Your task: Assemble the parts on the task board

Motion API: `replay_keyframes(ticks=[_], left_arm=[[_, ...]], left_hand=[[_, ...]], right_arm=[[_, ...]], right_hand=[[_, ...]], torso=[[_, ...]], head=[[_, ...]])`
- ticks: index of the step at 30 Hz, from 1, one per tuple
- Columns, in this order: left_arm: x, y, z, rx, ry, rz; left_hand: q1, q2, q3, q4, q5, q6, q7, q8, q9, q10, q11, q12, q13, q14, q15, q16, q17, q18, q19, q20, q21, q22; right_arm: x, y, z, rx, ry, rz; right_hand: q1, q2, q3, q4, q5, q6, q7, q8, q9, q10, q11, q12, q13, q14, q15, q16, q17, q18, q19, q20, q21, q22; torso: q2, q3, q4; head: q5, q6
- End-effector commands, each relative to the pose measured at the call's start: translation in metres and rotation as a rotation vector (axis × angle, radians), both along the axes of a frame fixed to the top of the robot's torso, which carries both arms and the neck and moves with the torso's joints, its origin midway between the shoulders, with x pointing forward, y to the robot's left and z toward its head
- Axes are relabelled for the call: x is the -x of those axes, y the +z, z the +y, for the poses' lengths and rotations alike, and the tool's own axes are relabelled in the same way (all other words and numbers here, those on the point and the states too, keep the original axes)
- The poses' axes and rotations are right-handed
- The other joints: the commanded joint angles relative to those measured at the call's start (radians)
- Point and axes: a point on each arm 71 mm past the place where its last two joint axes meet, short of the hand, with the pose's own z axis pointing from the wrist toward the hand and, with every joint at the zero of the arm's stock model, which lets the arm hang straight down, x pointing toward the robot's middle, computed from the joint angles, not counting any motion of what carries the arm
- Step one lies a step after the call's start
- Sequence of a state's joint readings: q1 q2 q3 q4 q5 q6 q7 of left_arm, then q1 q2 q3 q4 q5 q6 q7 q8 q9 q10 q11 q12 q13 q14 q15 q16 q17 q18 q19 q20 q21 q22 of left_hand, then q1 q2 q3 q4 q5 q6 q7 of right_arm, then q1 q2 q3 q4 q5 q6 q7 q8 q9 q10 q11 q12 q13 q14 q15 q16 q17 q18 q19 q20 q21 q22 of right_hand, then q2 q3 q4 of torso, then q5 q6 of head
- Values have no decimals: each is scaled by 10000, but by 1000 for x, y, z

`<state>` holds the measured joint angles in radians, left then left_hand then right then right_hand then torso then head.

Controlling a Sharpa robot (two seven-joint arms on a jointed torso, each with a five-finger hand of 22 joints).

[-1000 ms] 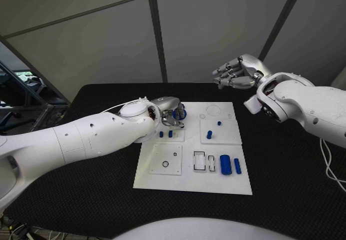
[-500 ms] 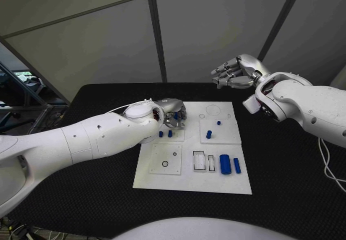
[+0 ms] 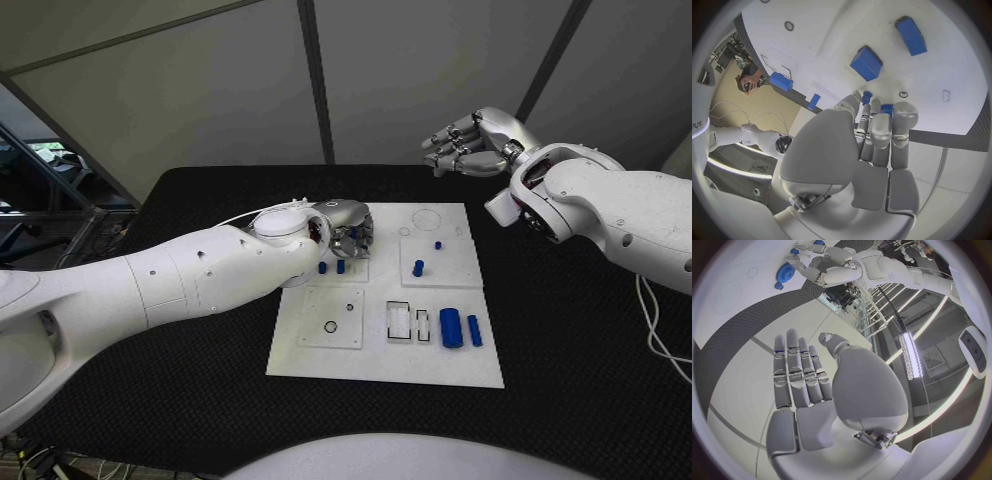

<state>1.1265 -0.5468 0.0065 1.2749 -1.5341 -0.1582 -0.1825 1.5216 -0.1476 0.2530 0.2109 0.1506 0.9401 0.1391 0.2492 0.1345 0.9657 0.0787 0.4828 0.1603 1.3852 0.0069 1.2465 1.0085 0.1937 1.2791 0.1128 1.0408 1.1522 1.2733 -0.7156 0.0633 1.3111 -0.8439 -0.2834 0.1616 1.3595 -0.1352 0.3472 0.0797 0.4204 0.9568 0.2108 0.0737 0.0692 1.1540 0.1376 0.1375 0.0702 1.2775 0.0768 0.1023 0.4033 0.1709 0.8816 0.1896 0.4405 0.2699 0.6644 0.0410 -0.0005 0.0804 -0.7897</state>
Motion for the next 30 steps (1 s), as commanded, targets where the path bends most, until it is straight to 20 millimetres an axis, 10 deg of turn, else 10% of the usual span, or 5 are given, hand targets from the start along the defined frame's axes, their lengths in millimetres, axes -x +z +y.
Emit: replay_keyframes(ticks=[1, 4, 30], left_arm=[[0, -1, -1, -160, -205, 61], [0, -1, -1, -189, -204, 95], [2, -2, -1, 97, -444, 52]], left_hand=[[169, -1, 172, -54, 46, 158, -13, -47, -25, 167, -2, -80, -49, 265, -29, 367, 500, -735, 91, -21, 128, 115], [260, 37, 401, -158, 47, 287, -29, -76, -61, 323, -27, -171, -121, 630, -45, 1085, 1567, -753, 123, -39, 246, 246], [68, -117, 1640, -873, 31, 954, 0, -462, -281, 1236, -51, -1101, -515, 771, -58, 1626, 2029, -845, 292, -56, 807, 923]], right_arm=[[0, 1, 1, -41, 96, -21], [0, 1, 1, -41, 101, -19], [0, 1, 1, -43, 108, -24]], right_hand=[[37, 10, 30, -14, 63, 10, -2, 20, 5, -74, -17, 54, -10, 9, -23, -37, -13, 106, 76, 22, -47, -16], [37, 10, 30, -14, 63, 10, -2, 20, 5, -74, -17, 54, -10, 9, -23, -37, -13, 106, 76, 22, -47, -16], [42, 25, 41, -16, 66, 19, -5, 26, 8, -69, -19, 60, -12, 16, -26, -40, -13, 107, 83, 21, -52, -18]], torso=[[-1, 0, -1], [3, -6, 7], [-4, -3, 3]], head=[[-5, -9], [-11, -3], [-21, -7]])
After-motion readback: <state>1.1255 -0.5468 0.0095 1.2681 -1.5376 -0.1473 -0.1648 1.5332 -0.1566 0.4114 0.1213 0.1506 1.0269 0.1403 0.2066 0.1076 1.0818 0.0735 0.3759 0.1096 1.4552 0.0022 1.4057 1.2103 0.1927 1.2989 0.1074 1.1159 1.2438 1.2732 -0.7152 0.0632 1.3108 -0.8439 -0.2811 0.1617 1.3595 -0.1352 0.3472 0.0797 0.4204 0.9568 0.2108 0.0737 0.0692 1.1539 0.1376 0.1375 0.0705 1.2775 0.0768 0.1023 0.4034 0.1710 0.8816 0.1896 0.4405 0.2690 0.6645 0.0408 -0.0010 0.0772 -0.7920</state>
